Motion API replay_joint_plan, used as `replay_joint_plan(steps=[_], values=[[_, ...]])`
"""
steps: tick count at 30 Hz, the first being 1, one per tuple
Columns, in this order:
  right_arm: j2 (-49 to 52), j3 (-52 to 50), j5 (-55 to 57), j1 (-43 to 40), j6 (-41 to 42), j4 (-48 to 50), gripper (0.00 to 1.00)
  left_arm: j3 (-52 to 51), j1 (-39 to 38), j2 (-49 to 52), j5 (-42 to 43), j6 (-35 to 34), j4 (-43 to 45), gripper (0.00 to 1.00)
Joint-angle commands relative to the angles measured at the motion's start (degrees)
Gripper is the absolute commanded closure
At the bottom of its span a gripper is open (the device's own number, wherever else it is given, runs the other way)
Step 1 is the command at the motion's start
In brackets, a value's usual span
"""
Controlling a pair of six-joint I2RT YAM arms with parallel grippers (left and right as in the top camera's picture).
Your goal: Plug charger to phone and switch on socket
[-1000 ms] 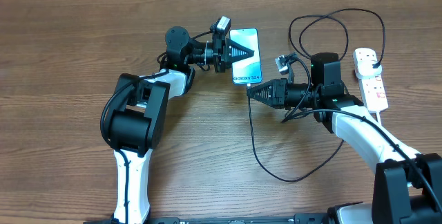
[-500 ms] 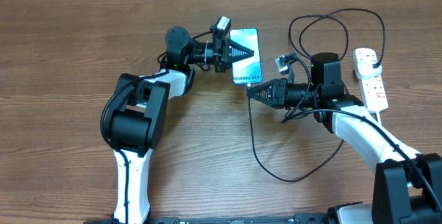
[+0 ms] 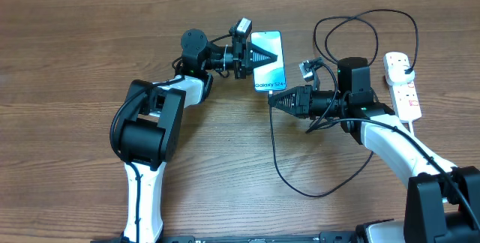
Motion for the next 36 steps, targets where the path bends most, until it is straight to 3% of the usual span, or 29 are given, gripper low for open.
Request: replay_joint_plan(steps=[1,14,36], values=[[0.2,0.0,0.6,-0.5,0.3,-0.6,0.96,1.3,-0.4,-0.3,-0.6,-1.4,0.7,0.96],[0.2,0.0,-3.5,-0.5,0.2,0.4,0.96,1.3,-0.3,-0.3,-0.5,0.3,1.9,0.96],[0.2,0.0,-0.6,-0.5,0.2,0.5,0.96,1.3,-0.3,-0.3,-0.2,0.3,1.9,0.96]])
